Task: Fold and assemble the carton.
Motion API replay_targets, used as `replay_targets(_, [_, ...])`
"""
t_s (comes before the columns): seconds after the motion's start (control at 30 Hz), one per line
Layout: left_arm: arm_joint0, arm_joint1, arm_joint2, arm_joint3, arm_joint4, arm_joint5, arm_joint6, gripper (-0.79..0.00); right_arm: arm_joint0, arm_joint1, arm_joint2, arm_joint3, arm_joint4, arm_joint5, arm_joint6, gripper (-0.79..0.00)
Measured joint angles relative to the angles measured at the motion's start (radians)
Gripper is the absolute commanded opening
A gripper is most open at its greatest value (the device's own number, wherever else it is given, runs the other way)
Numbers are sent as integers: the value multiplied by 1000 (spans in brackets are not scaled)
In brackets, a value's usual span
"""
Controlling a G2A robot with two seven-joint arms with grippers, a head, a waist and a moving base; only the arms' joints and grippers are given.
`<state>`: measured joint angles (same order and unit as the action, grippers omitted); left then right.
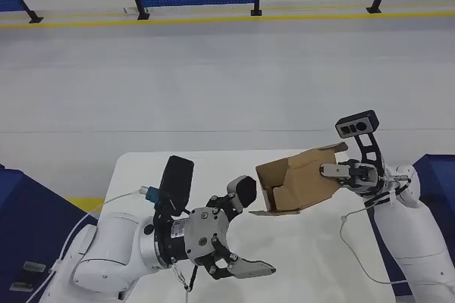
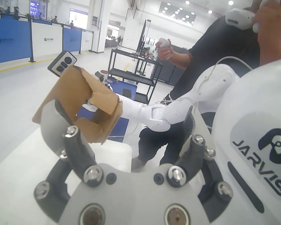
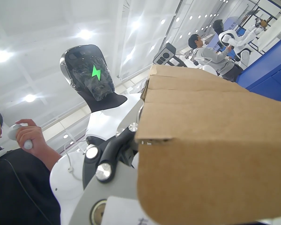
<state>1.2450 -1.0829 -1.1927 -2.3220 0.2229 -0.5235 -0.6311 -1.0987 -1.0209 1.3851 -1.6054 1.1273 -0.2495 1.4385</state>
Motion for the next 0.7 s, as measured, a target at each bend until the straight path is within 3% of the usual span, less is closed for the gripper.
replay_targets(0.1, [7,3,-36,-27,35,-3,-11,0,1,-1,0,-2,2,23,8,-785])
replay_targets(0.3, [6,4,-24,-23,44,3,-20,0,1,-1,0,-4,-1,25,7,-785])
replay_targets(0.43, [-55,11,-24,-28,141,-36,-131,0,-13,-2,3,-32,-19,32,-25,-785])
replay_targets(0.7, [-239,17,21,-28,129,-49,-344,0,-24,-4,11,-48,-51,33,-10,-785])
